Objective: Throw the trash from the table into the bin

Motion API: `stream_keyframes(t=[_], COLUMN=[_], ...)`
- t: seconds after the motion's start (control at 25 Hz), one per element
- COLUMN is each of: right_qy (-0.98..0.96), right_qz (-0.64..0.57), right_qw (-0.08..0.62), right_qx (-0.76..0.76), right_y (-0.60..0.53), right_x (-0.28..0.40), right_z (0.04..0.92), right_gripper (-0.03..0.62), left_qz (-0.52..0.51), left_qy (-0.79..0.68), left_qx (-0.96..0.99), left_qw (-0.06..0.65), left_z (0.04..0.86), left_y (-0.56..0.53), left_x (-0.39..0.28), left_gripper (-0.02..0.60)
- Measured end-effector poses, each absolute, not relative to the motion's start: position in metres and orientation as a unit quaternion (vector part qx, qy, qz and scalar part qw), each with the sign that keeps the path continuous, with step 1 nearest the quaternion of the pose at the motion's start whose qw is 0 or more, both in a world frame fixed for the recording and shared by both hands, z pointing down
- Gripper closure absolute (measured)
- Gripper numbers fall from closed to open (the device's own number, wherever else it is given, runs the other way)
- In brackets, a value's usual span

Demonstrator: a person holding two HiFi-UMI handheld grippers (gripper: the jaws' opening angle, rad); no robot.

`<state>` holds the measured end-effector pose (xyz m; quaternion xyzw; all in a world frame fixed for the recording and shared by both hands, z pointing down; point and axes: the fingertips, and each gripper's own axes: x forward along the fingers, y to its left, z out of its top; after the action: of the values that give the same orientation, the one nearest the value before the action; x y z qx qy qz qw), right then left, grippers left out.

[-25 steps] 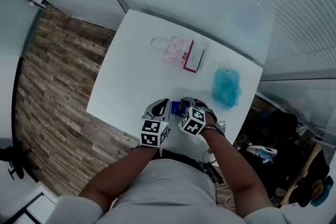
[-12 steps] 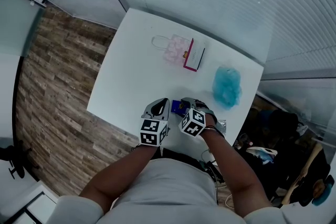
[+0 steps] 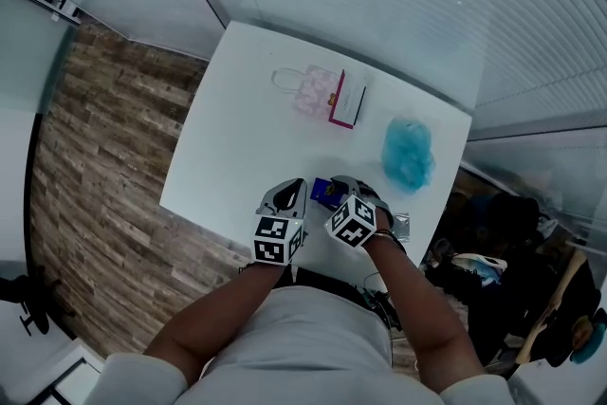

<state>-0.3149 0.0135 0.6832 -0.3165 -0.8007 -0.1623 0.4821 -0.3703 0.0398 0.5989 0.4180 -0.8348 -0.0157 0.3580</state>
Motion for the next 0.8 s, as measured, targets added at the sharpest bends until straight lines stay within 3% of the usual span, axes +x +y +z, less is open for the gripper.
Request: stream_keyframes(t=[0.8], right_qy=[-0.916], right_qz=[-0.025], right_qw=[0.39], right_qx=[-0.094], right_y=[-0.018], right_x=[-0.322], right_z=[0.572], right_gripper=[0.321], left_qz=[0.011], left_qy=[-0.796], left_qx=[0.522], left_qw=[0.306], left_z=[0.536], left_y=[0.016], left_x=[-0.362], left_gripper=[0.577])
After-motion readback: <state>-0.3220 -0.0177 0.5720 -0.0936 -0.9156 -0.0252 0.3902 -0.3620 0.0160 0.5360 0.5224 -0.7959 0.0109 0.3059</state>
